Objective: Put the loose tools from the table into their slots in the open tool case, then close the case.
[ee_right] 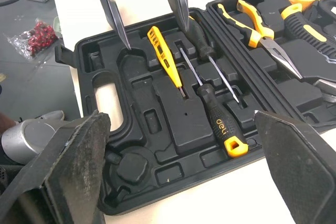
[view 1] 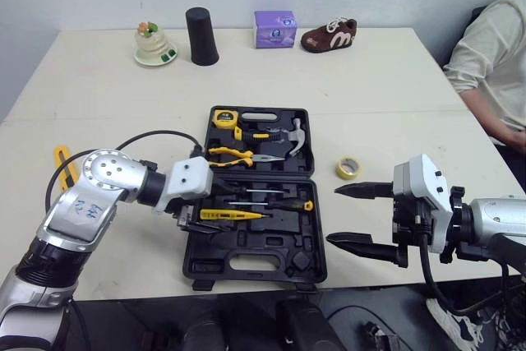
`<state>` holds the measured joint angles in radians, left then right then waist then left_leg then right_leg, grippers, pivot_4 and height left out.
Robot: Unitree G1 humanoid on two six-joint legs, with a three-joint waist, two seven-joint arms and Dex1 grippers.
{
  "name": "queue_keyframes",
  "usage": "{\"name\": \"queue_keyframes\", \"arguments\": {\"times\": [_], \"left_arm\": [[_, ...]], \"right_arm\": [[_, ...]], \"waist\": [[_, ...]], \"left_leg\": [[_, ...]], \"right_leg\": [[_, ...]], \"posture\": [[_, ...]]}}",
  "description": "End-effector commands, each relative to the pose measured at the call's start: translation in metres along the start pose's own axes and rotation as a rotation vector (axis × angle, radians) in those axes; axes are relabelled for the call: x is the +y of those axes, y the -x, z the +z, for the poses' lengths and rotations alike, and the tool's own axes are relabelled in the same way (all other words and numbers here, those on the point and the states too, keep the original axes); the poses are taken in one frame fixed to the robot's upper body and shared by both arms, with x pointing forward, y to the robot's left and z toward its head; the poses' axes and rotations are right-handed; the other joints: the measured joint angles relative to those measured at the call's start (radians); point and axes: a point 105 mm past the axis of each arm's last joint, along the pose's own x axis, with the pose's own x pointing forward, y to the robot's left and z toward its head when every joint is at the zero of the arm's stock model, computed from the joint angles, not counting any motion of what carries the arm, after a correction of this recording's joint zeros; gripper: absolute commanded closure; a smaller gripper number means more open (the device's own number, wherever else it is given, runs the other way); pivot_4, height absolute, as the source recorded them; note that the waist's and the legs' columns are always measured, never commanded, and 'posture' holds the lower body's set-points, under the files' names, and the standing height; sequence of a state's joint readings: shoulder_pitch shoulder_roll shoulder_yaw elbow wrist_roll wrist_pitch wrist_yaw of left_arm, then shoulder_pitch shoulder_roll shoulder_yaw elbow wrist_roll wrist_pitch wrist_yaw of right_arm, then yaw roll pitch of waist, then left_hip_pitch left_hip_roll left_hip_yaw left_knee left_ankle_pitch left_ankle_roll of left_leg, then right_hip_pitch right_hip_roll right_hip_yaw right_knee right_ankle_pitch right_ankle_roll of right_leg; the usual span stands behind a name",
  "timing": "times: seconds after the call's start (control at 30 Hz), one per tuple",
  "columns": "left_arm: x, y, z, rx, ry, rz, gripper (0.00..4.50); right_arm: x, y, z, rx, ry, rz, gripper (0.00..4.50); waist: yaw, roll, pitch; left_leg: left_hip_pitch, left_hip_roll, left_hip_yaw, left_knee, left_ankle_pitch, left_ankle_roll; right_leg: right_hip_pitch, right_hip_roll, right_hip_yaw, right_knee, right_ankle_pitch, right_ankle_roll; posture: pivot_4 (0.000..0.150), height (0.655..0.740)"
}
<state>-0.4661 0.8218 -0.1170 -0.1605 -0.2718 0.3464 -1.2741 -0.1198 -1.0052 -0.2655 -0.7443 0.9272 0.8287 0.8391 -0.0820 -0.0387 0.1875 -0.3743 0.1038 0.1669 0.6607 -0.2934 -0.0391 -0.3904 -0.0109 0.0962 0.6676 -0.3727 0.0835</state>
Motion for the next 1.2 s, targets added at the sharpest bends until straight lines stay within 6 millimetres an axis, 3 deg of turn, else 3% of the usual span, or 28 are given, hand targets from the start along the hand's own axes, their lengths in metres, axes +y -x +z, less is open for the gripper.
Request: {"name": "queue_keyframes", "arguments": {"times": [0.03, 0.23, 0.3, 0.53, 0.73, 0.93, 1.03, 1.07, 1.2], "left_arm": [[0.005, -0.003, -0.011, -0.085, 0.051, 0.024, 1.16], [0.004, -0.017, -0.024, -0.154, 0.058, 0.022, 3.87], [0.004, -0.021, -0.025, -0.153, 0.056, 0.025, 4.39], [0.0, -0.032, -0.033, -0.104, 0.033, 0.008, 4.39], [-0.002, -0.039, -0.064, 0.069, 0.02, 0.022, 4.39], [0.007, -0.036, -0.054, 0.017, 0.056, 0.086, 4.39], [0.004, -0.013, -0.024, -0.183, 0.171, 0.121, 3.55], [0.009, 0.001, -0.018, -0.233, 0.201, 0.209, 3.12], [0.009, 0.058, -0.024, -0.309, 0.357, 0.549, 1.35]], "right_arm": [[0.001, -0.001, 0.005, -0.013, 0.037, 0.002, 0.0], [0.002, -0.003, 0.005, -0.01, 0.034, 0.02, 0.0], [0.002, -0.003, 0.005, -0.01, 0.033, 0.023, 0.0], [0.002, -0.003, 0.005, -0.005, 0.032, 0.026, 0.0], [0.001, -0.004, 0.006, -0.005, 0.034, 0.023, 0.0], [-0.002, -0.003, 0.003, -0.003, 0.031, 0.001, 0.0], [-0.02, 0.007, 0.002, -0.02, 0.02, -0.08, 0.0], [-0.03, 0.016, 0.0, -0.014, 0.014, -0.118, 0.0], [-0.066, 0.051, -0.012, 0.025, -0.02, -0.245, 0.0]], "waist": [[0.0, 0.0, 0.0], [0.002, 0.0, 0.0], [0.002, 0.0, 0.0], [0.001, 0.0, 0.0], [0.002, 0.002, -0.002], [0.001, 0.006, -0.004], [-0.003, 0.006, -0.003], [-0.007, 0.006, -0.003], [-0.003, 0.005, -0.001]], "left_leg": [[0.0, 0.0, 0.0, 0.001, 0.0, 0.0], [-0.002, 0.0, -0.001, 0.001, -0.001, 0.001], [-0.002, 0.0, -0.001, 0.001, -0.001, 0.001], [-0.002, 0.0, -0.001, 0.001, -0.001, 0.001], [0.002, 0.0, -0.002, 0.001, -0.001, 0.001], [0.007, 0.001, -0.007, 0.001, -0.002, 0.003], [0.006, 0.001, -0.008, 0.001, -0.002, 0.003], [0.006, 0.002, -0.008, 0.001, -0.002, 0.003], [0.003, 0.005, -0.009, 0.001, -0.002, 0.002]], "right_leg": [[0.0, 0.0, 0.0, 0.0, 0.0, 0.0], [-0.001, 0.0, -0.001, -0.001, 0.0, 0.0], [-0.001, 0.0, -0.001, -0.001, 0.0, 0.0], [0.0, 0.0, -0.001, 0.0, 0.0, 0.0], [0.003, 0.0, -0.001, 0.0, 0.0, 0.0], [0.014, -0.001, -0.005, -0.005, 0.0, 0.0], [0.014, -0.001, -0.006, -0.005, 0.0, 0.0], [0.013, -0.001, -0.005, -0.005, 0.0, 0.0], [0.011, 0.0, -0.007, -0.006, 0.0, 0.0]], "posture": [[0.15, 0.7386], [0.15, 0.7386], [0.15, 0.7386], [0.15, 0.7386], [0.15, 0.7386], [0.15, 0.7386], [0.15, 0.7386], [0.15, 0.7386], [0.15, 0.7386]]}}
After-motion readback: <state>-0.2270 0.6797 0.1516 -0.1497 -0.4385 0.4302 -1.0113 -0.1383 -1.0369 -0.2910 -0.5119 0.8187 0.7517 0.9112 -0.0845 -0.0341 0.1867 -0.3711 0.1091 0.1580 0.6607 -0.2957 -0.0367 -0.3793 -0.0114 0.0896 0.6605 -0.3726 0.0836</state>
